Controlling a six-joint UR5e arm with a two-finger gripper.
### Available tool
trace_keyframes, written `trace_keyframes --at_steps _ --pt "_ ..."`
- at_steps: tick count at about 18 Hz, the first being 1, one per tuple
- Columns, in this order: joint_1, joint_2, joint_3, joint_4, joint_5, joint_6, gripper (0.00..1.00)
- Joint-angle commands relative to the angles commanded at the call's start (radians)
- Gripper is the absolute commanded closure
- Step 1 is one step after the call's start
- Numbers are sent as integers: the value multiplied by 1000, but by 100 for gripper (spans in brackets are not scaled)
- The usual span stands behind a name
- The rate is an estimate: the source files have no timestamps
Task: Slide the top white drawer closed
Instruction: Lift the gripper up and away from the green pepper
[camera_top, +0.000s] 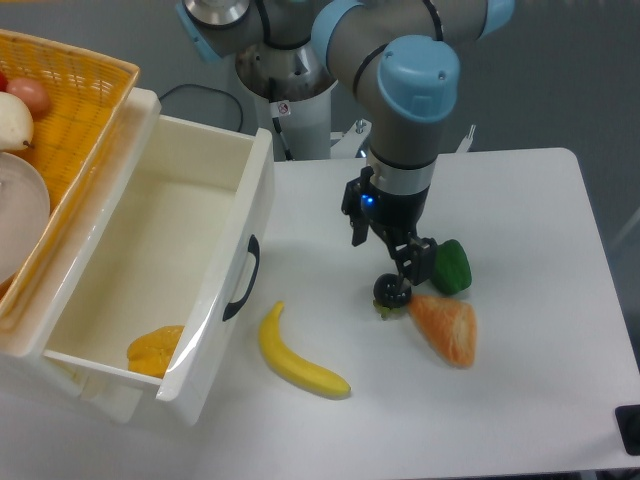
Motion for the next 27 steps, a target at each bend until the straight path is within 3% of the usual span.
trace_keyframes --at_steps 7,11,16,22,27 --pt "-8 2 -9 -3 6 -32 0" --pt "-12 -2 -14 0 2 -202 0" --pt "-24 2 -40 2 0 -218 0" --pt "-32 -9 -52 25 -3 -494 0" --pt "-49 -34 -57 40 5 -525 0"
